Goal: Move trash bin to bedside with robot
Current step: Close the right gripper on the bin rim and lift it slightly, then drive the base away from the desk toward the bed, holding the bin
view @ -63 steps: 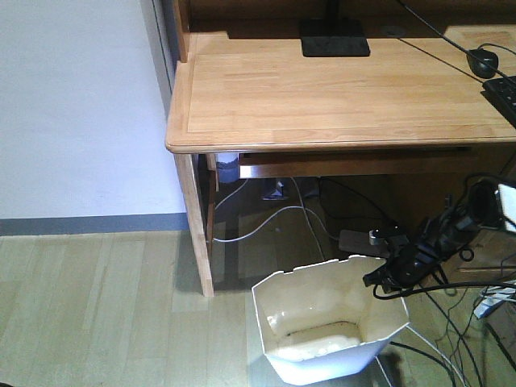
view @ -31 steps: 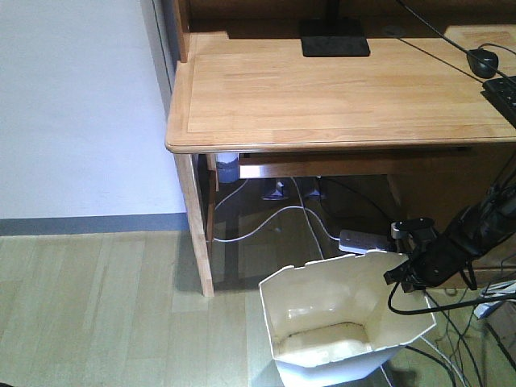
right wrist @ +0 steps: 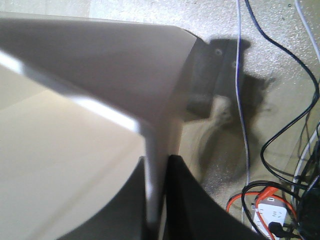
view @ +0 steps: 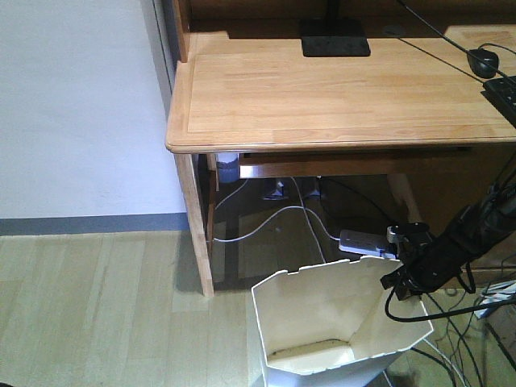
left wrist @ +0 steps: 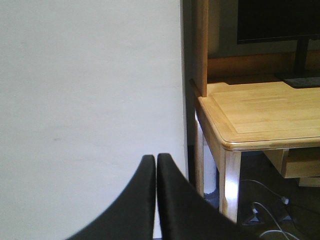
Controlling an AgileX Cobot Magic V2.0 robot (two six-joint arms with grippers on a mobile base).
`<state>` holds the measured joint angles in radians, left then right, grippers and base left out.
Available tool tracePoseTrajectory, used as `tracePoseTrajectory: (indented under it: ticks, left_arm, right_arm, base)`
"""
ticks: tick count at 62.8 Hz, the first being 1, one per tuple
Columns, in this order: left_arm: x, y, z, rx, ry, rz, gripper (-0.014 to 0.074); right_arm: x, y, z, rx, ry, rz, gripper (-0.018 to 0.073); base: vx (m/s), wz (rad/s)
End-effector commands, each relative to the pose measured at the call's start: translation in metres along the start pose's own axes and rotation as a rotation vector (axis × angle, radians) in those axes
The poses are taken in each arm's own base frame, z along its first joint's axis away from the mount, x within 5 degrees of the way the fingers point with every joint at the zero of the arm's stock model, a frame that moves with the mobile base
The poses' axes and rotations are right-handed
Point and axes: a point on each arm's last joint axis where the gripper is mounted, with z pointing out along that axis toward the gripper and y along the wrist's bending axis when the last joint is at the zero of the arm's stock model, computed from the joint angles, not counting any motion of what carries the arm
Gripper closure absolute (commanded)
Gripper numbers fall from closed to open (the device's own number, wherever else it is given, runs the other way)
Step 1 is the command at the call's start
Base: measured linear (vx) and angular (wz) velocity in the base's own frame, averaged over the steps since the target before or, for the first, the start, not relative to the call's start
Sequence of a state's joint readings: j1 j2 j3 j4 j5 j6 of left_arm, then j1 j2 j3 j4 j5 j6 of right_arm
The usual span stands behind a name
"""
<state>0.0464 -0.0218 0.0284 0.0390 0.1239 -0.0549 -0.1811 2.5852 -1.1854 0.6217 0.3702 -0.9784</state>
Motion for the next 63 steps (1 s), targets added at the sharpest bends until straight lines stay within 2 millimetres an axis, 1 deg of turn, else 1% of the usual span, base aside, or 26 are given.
tracePoseTrajectory:
  ticks: [1, 39, 63]
  left_arm:
    - [-0.0139, -0.0004, -0.002, 0.004, -0.099, -0.009, 0.0603]
    - [-0.0139, -0.0004, -0.002, 0.004, -0.099, -0.009, 0.0603]
    - [-0.0139, -0.0004, -0.002, 0.004, -0.099, -0.009, 0.0603]
  right_arm:
    - [-0.0136, 0.0067, -0.0291, -0.051, -0.037, 0.004, 0.0566]
    - [-0.0136, 0.0067, -0.0291, -0.05, -0.037, 0.002, 0.0566]
    - [-0.0136, 0.0067, -0.0291, -0.05, -0.037, 0.002, 0.0566]
  base:
    - [0.0, 0.0]
    - [0.0, 0.0]
    - [-0.03, 0.11]
